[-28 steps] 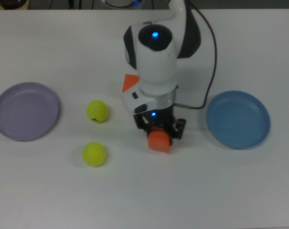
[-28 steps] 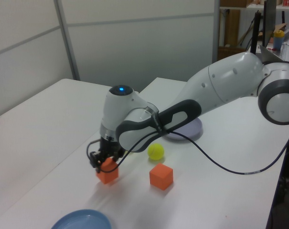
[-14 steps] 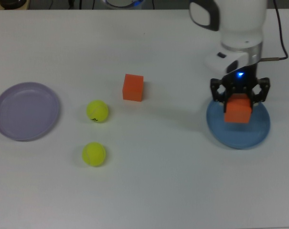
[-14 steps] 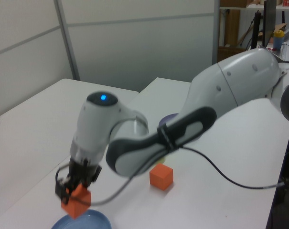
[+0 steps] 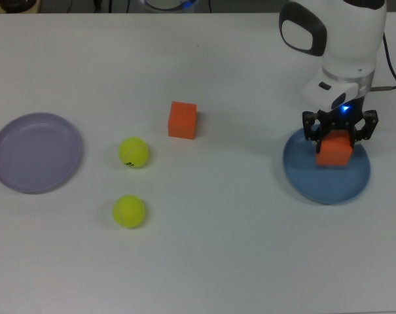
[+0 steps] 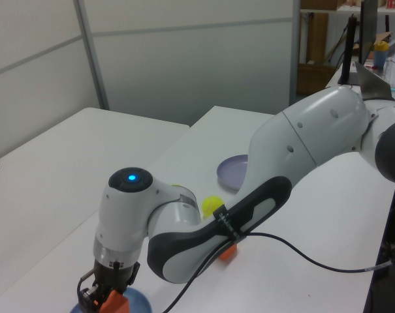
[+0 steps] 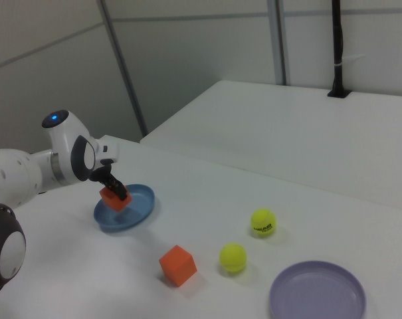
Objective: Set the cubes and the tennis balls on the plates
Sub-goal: 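Carry the orange cube to the blue plate and release it, then move the open gripper over the second orange cube and lower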
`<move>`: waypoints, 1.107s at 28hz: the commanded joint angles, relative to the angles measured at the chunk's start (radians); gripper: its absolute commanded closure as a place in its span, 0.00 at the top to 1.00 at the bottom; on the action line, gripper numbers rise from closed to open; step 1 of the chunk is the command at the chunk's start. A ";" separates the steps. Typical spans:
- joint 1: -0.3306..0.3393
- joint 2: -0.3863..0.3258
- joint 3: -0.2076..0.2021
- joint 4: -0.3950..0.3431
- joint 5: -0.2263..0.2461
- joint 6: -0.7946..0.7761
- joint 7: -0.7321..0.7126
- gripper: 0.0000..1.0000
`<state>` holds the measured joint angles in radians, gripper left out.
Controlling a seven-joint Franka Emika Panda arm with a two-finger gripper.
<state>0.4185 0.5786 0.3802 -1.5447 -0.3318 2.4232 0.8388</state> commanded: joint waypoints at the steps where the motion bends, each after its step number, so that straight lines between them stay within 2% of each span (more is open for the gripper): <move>1: 0.003 0.014 -0.001 0.000 -0.046 0.002 0.052 0.00; 2: 0.003 0.014 0.000 -0.002 -0.050 0.002 0.056 0.00; 3: 0.003 0.017 0.000 -0.002 -0.052 0.008 0.059 0.27; 4: 0.003 0.018 0.000 -0.002 -0.050 0.010 0.062 0.70; 5: 0.003 0.018 0.000 -0.002 -0.052 0.010 0.063 1.00; 12: -0.003 -0.019 0.000 -0.006 -0.033 0.002 0.088 1.00; 17: -0.020 -0.106 0.000 -0.052 -0.032 -0.019 0.097 1.00; 18: -0.032 -0.147 0.000 -0.083 -0.030 -0.051 0.095 1.00; 23: -0.058 -0.236 0.000 -0.153 -0.013 -0.150 0.089 1.00; 28: -0.118 -0.321 -0.001 -0.232 0.062 -0.193 -0.015 1.00; 29: -0.135 -0.353 -0.006 -0.254 0.109 -0.219 -0.088 1.00; 31: -0.153 -0.379 -0.014 -0.267 0.169 -0.252 -0.166 1.00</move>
<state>0.3194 0.3188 0.3795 -1.6999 -0.2863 2.2265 0.8399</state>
